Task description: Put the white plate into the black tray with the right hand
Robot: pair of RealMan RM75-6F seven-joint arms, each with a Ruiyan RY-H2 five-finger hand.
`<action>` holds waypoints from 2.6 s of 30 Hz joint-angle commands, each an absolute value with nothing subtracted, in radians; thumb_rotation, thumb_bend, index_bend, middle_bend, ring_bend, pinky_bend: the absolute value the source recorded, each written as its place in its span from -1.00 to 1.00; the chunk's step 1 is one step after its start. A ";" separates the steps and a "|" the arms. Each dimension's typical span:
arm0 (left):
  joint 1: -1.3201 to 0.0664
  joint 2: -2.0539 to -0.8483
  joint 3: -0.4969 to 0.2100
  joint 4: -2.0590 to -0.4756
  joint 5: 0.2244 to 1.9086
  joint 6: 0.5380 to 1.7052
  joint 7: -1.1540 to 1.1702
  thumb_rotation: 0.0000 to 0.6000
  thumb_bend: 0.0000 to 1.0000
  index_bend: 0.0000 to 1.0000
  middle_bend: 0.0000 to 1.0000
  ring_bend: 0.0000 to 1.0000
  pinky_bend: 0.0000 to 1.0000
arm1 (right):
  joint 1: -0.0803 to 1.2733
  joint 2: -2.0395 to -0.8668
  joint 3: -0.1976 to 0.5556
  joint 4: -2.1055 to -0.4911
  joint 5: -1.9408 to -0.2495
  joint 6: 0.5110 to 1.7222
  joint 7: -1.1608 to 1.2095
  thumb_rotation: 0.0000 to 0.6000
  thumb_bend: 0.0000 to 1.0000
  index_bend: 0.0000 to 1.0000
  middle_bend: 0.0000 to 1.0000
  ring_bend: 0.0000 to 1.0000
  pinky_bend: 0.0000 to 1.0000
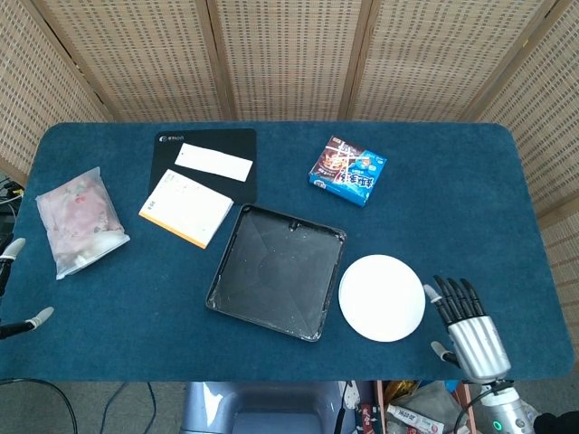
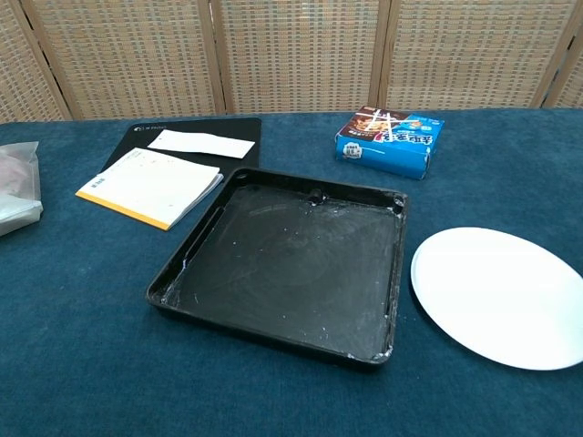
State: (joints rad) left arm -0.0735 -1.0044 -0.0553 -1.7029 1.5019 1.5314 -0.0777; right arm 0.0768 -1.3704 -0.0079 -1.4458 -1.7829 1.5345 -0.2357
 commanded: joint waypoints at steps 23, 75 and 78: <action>-0.081 -0.999 -0.066 -1.700 1.476 1.506 -0.100 1.00 -1.00 -1.00 -1.00 -1.00 -1.00 | 0.228 -1.680 -0.071 -1.063 -1.866 1.424 -0.201 1.00 -1.00 -0.50 -1.00 -1.00 -0.92; -0.095 -1.018 -0.069 -1.707 1.453 1.472 -0.053 1.00 -1.00 -1.00 -1.00 -1.00 -1.00 | 0.306 -1.726 0.017 -0.977 -1.773 1.534 -0.249 1.00 -0.09 0.25 -0.82 -1.00 -0.70; -0.096 -1.017 -0.068 -1.707 1.452 1.469 -0.053 1.00 -1.00 -1.00 -1.00 -1.00 -1.00 | 0.303 -1.693 0.023 -1.006 -1.789 1.588 -0.245 1.00 -0.09 0.26 -0.81 -1.00 -0.70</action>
State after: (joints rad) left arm -0.0956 -1.0173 -0.0681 -1.7075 1.4525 1.4695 -0.0528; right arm 0.3046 -1.7142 0.0189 -0.9869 -1.7779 1.5592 -0.2502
